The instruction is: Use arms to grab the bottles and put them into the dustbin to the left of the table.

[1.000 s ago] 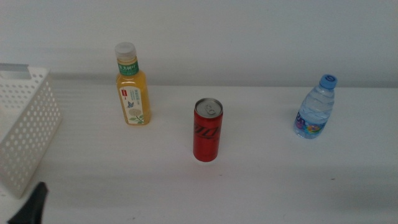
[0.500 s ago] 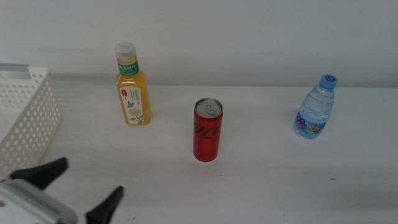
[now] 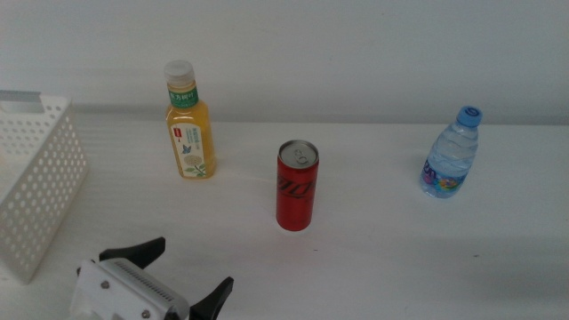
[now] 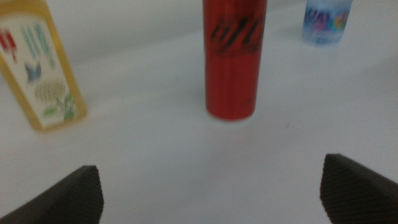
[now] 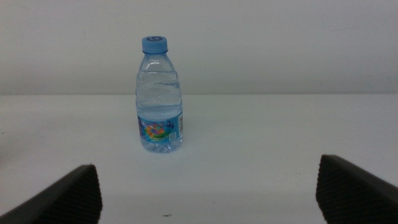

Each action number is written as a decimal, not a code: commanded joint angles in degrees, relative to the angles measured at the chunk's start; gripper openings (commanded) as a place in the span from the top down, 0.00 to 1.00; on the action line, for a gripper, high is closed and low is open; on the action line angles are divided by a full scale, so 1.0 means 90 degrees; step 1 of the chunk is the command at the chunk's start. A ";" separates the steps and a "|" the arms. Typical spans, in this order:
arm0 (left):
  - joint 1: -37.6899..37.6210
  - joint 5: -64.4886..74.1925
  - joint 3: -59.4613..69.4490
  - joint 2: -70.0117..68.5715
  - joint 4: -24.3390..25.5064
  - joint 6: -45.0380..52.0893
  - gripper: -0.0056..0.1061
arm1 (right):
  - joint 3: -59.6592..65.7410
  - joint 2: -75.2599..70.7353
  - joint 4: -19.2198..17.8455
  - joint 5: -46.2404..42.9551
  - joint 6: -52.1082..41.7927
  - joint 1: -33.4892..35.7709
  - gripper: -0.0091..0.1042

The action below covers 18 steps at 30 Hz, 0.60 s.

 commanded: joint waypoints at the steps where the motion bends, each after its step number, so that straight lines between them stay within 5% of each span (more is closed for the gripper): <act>1: -0.0060 -0.0832 0.0231 0.0273 -0.0159 -0.0203 0.11 | 0.0283 -0.0032 -0.0043 -0.0038 -0.0009 -0.0039 0.11; 18: -0.0060 -0.0734 0.0123 0.0314 -0.0021 -0.0365 0.11 | 0.0283 -0.0032 -0.0043 -0.0038 -0.0009 -0.0039 0.11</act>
